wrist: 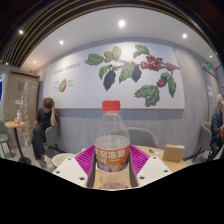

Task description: Pour water

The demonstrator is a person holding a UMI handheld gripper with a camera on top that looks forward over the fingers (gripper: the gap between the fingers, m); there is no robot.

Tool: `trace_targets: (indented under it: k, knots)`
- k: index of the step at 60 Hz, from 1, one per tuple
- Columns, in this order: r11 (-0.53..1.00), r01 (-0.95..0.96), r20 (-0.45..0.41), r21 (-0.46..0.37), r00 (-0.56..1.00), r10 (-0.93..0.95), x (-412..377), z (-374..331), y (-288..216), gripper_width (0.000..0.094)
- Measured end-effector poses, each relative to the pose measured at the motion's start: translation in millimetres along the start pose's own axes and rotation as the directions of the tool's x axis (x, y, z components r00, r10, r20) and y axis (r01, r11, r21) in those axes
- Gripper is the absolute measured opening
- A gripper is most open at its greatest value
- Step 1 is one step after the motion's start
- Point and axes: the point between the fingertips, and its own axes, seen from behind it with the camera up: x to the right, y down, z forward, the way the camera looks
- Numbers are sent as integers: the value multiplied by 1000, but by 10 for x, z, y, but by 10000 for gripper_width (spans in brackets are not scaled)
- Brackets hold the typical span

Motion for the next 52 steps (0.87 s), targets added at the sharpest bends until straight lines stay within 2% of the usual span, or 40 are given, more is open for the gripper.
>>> trace_targets:
  k: [3,7,10,14,27,43,52]
  knots:
    - [999,23,4,-30,1000,-23,69,-42,17,578]
    - [994,67,25,-84,998,-65,45,-95,76,874]
    - [992,81,31,-97,996,-78,-23,-127,68,835]
    - [990,95,31,-105,995,-92,101,-344,101,860]
    - [990,61,-13,-125,998,-63,84,-999,69,861]
    - [991,-15,73,-135,997,25,-318,-1997,219,866]
    - [989,-55,94,-136,993,68,-429,-2207,218,864]
